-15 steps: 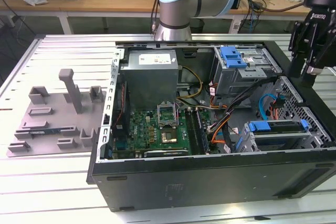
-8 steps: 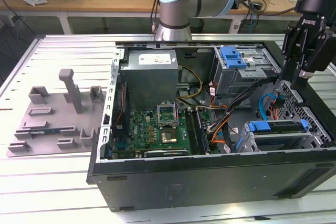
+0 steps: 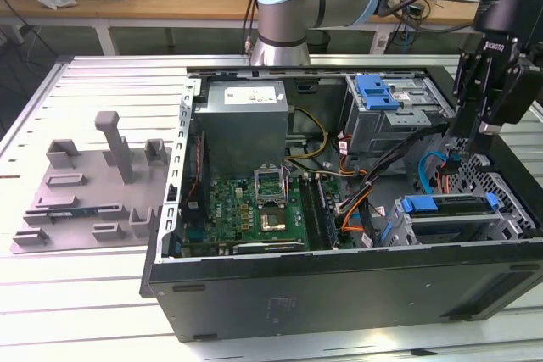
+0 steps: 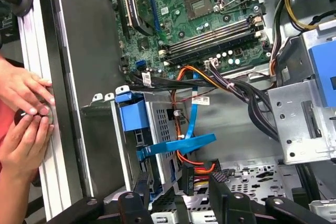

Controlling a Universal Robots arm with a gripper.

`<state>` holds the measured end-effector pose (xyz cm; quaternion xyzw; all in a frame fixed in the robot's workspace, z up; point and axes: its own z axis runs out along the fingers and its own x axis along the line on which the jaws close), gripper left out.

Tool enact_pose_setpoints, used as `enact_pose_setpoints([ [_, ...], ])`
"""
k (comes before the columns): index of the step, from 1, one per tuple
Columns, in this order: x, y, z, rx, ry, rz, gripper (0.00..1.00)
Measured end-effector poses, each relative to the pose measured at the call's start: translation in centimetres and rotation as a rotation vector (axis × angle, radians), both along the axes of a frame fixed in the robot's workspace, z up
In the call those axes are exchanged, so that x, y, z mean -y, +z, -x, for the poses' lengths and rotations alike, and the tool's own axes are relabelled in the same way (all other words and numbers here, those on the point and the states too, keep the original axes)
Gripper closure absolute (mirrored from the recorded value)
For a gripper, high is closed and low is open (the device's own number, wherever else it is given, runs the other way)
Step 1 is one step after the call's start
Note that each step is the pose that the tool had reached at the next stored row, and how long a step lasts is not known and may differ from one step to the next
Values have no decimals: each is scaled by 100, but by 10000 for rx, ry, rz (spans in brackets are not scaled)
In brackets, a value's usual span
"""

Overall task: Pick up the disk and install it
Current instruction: 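Insert the first disk wire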

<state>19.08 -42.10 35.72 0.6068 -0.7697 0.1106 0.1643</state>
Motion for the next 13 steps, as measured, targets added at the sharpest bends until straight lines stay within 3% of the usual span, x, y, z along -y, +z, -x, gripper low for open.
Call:
enact_pose_setpoints([
  [3,-9,-20,0,1,-57,61,43],
  [4,-16,-31,0,0,-77,84,58],
  [5,-24,-43,-1,0,-95,100,64],
  [13,-68,-119,-25,1,-192,223,64],
])
